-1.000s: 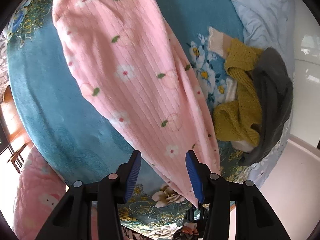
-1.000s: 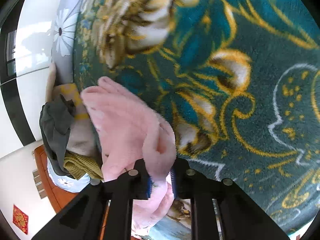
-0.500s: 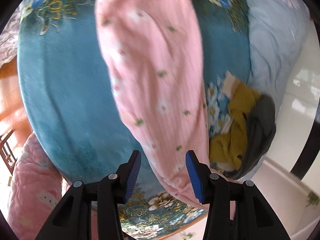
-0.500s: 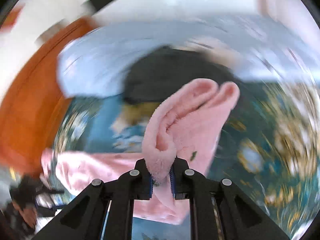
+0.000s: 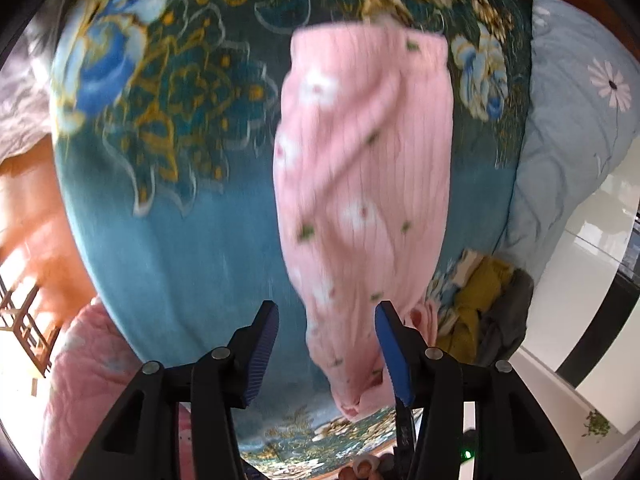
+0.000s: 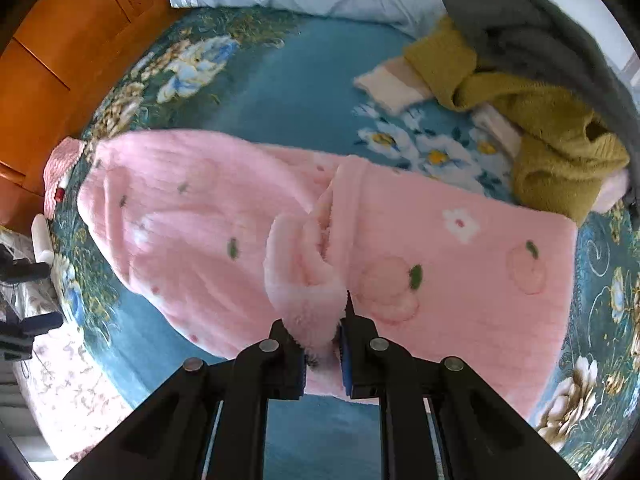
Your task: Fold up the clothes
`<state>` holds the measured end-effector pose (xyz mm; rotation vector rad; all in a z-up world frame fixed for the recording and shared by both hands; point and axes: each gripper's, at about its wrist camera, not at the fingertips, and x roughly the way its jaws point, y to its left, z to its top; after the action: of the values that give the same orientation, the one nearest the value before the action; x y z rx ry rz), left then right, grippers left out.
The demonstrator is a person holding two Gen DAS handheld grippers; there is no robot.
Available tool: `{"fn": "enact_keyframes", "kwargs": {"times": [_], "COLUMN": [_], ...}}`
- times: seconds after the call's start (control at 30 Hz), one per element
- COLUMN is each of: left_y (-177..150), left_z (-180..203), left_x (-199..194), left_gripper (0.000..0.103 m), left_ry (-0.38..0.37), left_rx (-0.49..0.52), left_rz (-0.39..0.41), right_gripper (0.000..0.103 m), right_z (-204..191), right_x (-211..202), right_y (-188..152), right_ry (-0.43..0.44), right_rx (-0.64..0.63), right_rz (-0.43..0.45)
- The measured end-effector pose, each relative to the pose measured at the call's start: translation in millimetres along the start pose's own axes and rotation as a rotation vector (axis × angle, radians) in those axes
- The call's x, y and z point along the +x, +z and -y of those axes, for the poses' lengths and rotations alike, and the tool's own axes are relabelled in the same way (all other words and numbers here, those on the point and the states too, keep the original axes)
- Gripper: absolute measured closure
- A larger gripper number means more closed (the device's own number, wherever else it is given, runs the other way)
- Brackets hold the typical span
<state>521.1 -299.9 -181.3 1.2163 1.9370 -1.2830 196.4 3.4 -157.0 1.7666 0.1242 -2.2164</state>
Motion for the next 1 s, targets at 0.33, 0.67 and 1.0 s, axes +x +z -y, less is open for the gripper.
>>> {"fn": "enact_keyframes", "kwargs": {"times": [0.33, 0.67, 1.0], "left_y": [55, 101, 128], "left_z": [-8, -24, -28], "left_x": [16, 37, 60], "left_gripper": [0.039, 0.023, 0.025], "left_ry": [-0.059, -0.188, -0.29], "left_rx": [-0.023, -0.048, -0.013], "left_rz": [0.02, 0.118, 0.227], "right_gripper": [0.066, 0.055, 0.055], "right_z": [-32, 20, 34], "right_x": [31, -21, -22], "right_y": [21, 28, 16], "right_ry": [0.106, 0.102, -0.009], "right_rx": [0.008, 0.18, 0.125], "right_rz": [-0.221, -0.194, -0.3]}}
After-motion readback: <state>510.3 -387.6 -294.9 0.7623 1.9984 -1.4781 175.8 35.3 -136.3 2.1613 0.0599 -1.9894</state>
